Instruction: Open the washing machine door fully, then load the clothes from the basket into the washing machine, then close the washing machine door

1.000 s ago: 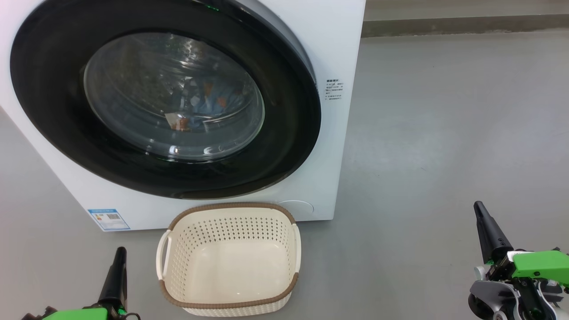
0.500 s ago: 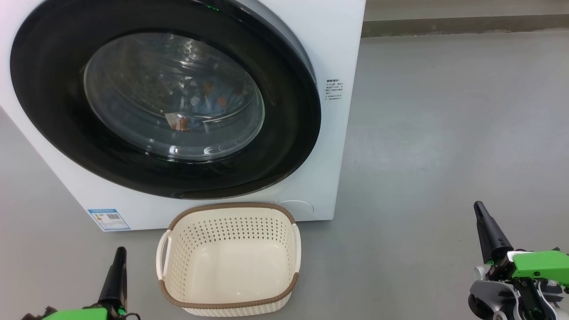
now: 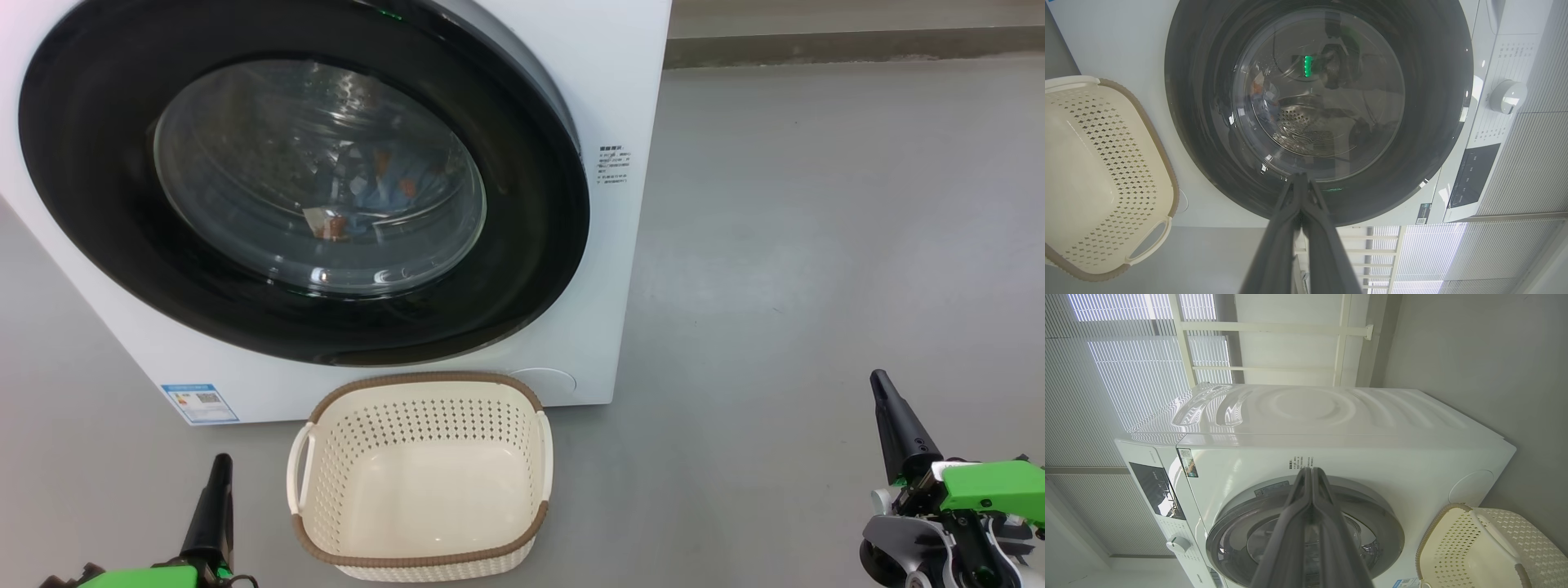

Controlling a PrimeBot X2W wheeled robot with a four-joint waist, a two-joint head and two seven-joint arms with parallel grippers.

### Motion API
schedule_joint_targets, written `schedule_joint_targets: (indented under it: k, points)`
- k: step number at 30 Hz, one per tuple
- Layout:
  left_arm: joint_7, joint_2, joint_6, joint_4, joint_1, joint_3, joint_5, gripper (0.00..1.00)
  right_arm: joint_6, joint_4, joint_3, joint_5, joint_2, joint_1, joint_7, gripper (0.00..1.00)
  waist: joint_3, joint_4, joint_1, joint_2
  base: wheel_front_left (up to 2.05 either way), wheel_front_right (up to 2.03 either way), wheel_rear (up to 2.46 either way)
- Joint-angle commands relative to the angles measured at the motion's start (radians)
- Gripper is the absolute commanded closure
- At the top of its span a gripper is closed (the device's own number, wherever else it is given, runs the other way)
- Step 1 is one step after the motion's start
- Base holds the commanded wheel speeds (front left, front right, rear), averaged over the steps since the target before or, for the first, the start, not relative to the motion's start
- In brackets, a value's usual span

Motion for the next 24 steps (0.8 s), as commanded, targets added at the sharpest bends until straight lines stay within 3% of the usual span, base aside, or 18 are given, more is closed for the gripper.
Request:
schedule_joint_targets:
  k: [1, 24]
  points:
    - [0.007, 0.009, -0.002, -0.031, -0.036, 0.034, -0.007, 1.0, 0.002, -0.03, 0.021, -0.004, -0.004, -0.006, 0.01, 1.0, 0.0, 0.0, 0.0, 0.0, 0.0, 0.0, 0.0]
    - [0.007, 0.009, -0.002, -0.031, -0.036, 0.033, -0.007, 1.0, 0.002, -0.03, 0.02, -0.006, -0.003, -0.006, 0.011, 1.0, 0.0, 0.0, 0.0, 0.0, 0.0, 0.0, 0.0]
